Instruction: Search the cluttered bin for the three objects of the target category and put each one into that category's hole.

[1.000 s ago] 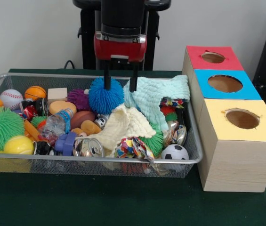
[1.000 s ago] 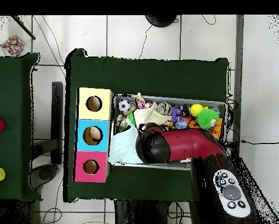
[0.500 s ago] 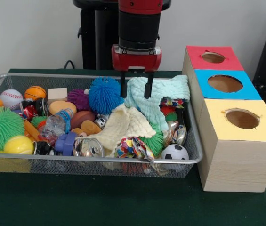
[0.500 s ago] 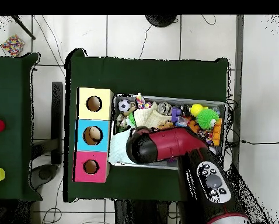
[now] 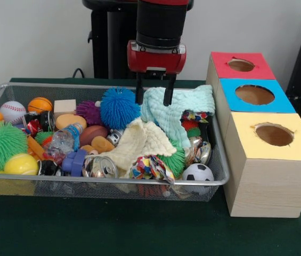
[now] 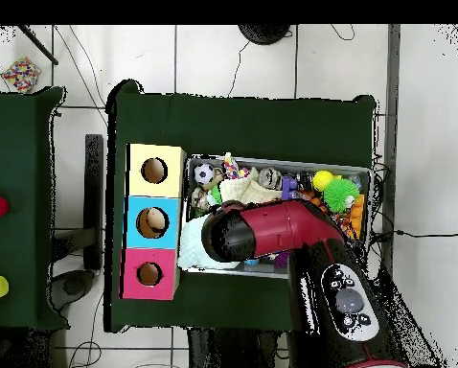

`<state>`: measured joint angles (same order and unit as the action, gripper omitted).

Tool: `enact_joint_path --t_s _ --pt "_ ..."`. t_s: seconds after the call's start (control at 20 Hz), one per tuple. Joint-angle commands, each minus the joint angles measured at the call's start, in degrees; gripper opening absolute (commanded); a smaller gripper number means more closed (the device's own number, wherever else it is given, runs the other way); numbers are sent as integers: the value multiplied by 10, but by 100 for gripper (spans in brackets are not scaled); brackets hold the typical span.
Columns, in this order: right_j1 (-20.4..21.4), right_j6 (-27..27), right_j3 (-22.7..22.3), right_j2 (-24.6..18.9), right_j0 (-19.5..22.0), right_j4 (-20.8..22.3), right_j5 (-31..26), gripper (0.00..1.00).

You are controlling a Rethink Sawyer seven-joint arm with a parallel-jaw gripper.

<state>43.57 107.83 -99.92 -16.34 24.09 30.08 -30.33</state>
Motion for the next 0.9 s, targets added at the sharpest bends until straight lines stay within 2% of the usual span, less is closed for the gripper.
enact_joint_path --t_s 0.05,0.4,0.9 --pt "12 -42 50 -26 -3 -11 -85 100" --pt "-17 -31 51 -37 7 -7 -53 100" --pt "-31 -4 56 -25 -16 8 -23 100"
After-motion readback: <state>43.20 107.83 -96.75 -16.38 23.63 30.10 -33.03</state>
